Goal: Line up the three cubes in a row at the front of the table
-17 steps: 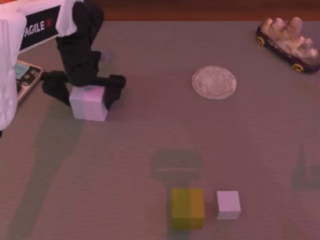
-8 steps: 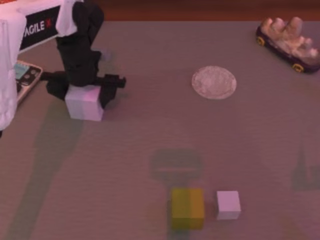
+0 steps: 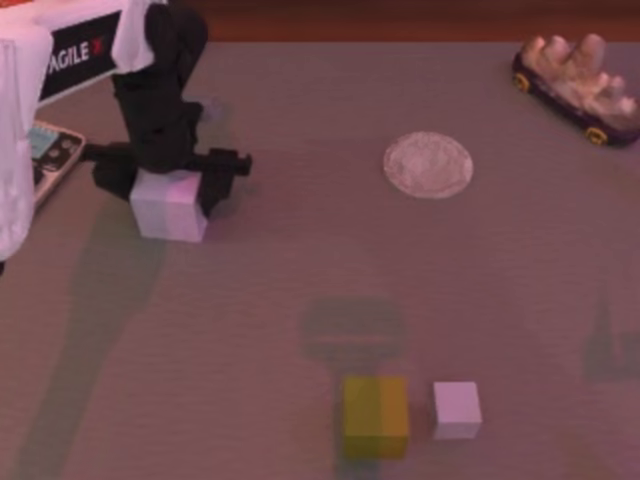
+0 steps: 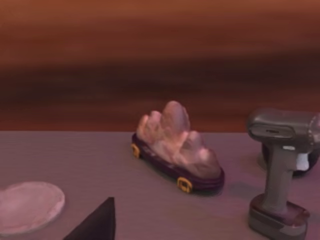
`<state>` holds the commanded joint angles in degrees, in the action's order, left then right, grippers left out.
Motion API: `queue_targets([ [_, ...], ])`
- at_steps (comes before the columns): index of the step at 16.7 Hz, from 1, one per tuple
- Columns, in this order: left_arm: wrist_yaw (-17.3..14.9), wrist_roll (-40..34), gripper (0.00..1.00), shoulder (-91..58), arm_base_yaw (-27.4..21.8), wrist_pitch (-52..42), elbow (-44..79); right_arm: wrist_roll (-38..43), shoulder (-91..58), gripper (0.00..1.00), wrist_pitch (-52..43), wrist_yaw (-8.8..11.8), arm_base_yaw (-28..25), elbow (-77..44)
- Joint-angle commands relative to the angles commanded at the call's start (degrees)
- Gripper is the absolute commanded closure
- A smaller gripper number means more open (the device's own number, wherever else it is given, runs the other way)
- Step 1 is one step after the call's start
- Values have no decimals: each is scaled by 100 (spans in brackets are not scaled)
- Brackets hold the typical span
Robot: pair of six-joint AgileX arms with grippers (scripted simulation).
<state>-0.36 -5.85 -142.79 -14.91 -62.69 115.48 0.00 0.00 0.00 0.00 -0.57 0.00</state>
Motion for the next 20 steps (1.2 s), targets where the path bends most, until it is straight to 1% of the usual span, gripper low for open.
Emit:
queue_targets([
  [4, 10, 9, 100, 46, 1, -106, 100, 0, 0, 0, 0, 0, 0, 0],
  [9, 17, 3, 100, 189, 73, -1137, 917, 0, 0, 0, 0, 0, 0, 0],
  [11, 6, -1, 100, 254, 99, -1382, 1145, 0, 0, 0, 0, 0, 0, 0],
  [17, 11, -45, 100, 319, 28, -1372, 1088, 0, 0, 0, 0, 0, 0, 0],
  [20, 25, -408, 100, 771, -258, -1192, 525, 0, 0, 0, 0, 0, 0, 0],
])
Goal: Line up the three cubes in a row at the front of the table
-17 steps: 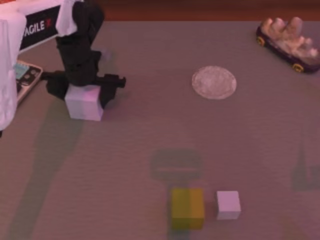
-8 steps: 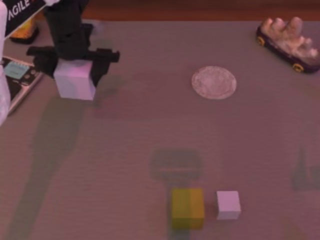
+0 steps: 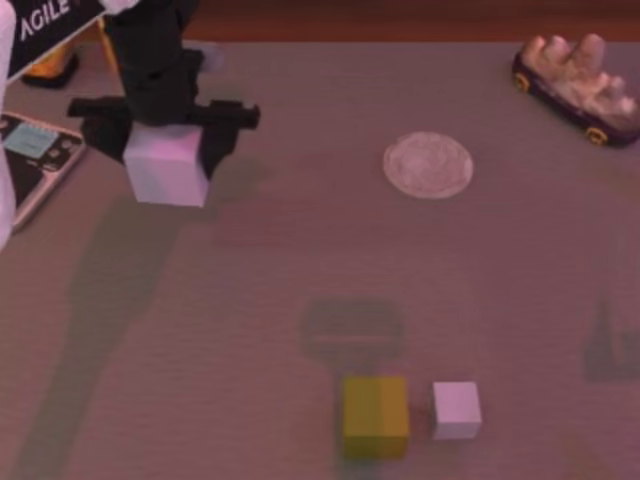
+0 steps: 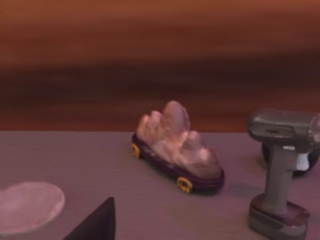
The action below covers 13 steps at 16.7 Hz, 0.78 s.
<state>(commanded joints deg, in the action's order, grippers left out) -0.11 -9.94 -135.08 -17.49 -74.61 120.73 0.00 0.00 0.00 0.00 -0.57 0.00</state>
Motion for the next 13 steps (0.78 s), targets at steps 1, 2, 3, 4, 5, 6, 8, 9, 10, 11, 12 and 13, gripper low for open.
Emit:
queue_targets([
  [1, 6, -185, 100, 222, -146, 85, -300, 0, 0, 0, 0, 0, 0, 0],
  [2, 11, -394, 100, 465, -309, 178, -637, 0, 0, 0, 0, 0, 0, 0],
  [3, 16, -624, 100, 727, -489, 276, -1012, 0, 0, 0, 0, 0, 0, 0],
  [4, 19, -872, 100, 1008, -683, 379, -1427, 0, 0, 0, 0, 0, 0, 0],
  [5, 21, -1130, 100, 1300, -884, 486, -1878, 0, 0, 0, 0, 0, 0, 0],
  [6, 21, -1396, 100, 1605, -1090, 598, -2362, 0, 0, 0, 0, 0, 0, 0],
  [8, 18, -1924, 100, 2227, -1498, 830, -3336, 0, 0, 0, 0, 0, 0, 0],
  [9, 16, -2177, 100, 2532, -1693, 947, -3783, 0, 0, 0, 0, 0, 0, 0],
  [10, 14, -2416, 100, 2824, -1877, 1060, -4183, 0, 0, 0, 0, 0, 0, 0],
  [11, 14, -2635, 100, 3090, -2045, 1165, -4517, 0, 0, 0, 0, 0, 0, 0],
  [12, 14, -2829, 100, 3324, -2195, 1258, -4795, 0, 0, 0, 0, 0, 0, 0],
  [13, 16, -2992, 100, 3517, -2321, 1336, -5012, 0, 0, 0, 0, 0, 0, 0],
])
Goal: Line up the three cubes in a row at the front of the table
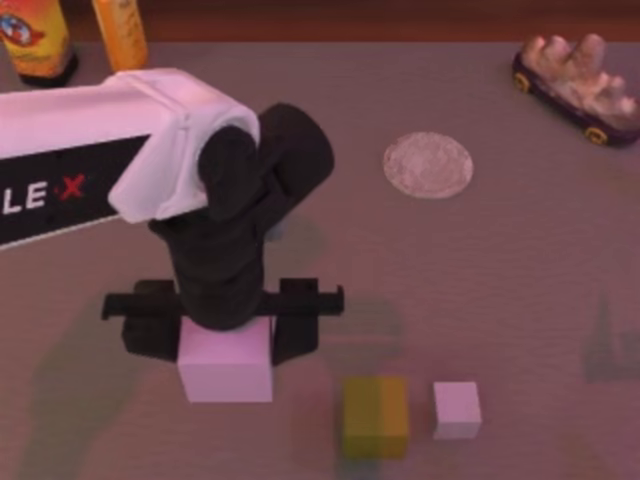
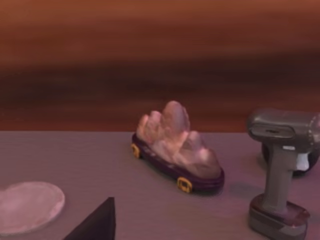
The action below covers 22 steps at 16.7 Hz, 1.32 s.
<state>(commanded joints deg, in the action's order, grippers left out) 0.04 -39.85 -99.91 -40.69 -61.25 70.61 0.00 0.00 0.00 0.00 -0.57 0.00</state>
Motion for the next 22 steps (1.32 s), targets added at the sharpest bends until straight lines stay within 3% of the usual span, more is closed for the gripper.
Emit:
queue_targets([
  [9, 13, -207, 100, 211, -152, 189, -343, 0, 0, 0, 0, 0, 0, 0],
  [16, 4, -211, 100, -290, -169, 1595, -1197, 0, 0, 0, 0, 0, 0, 0],
  [21, 2, -216, 100, -348, -174, 1719, -1282, 0, 0, 0, 0, 0, 0, 0],
  [22, 2, -216, 92, -348, -174, 1719, -1282, 0, 0, 0, 0, 0, 0, 0],
])
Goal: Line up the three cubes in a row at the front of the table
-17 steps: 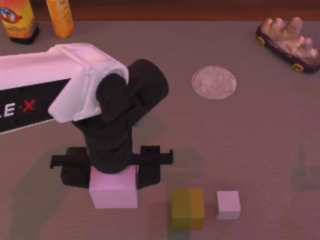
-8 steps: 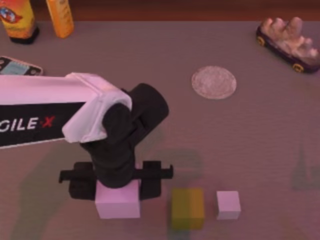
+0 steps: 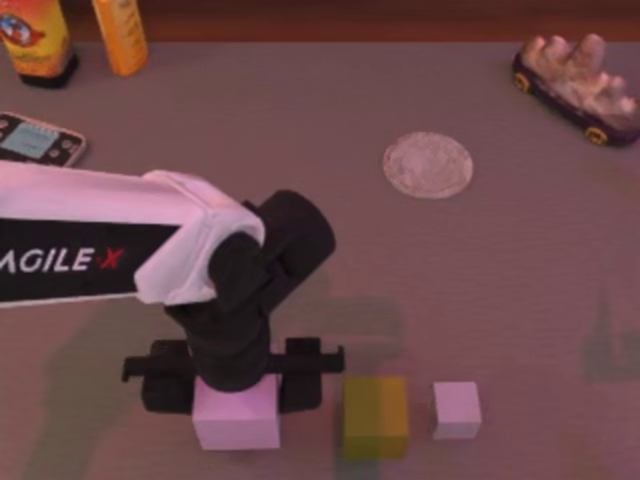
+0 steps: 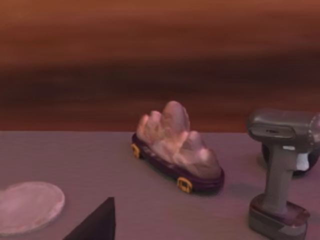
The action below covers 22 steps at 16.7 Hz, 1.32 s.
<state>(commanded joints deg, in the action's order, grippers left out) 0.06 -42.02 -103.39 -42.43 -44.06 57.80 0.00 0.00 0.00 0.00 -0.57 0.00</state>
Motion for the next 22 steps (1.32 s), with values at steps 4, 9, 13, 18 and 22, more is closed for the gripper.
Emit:
queue_targets([
  [4, 0, 0, 62, 0, 0, 0, 0, 0, 0, 0, 0, 0, 0, 0],
  [9, 0, 0, 25, 0, 0, 0, 0, 0, 0, 0, 0, 0, 0, 0],
  [13, 0, 0, 0, 0, 0, 0, 0, 0, 0, 0, 0, 0, 0, 0],
  [18, 0, 0, 0, 0, 0, 0, 0, 0, 0, 0, 0, 0, 0, 0],
  [22, 3, -1, 0, 10, 3, -21, 18, 0, 0, 0, 0, 0, 0, 0],
])
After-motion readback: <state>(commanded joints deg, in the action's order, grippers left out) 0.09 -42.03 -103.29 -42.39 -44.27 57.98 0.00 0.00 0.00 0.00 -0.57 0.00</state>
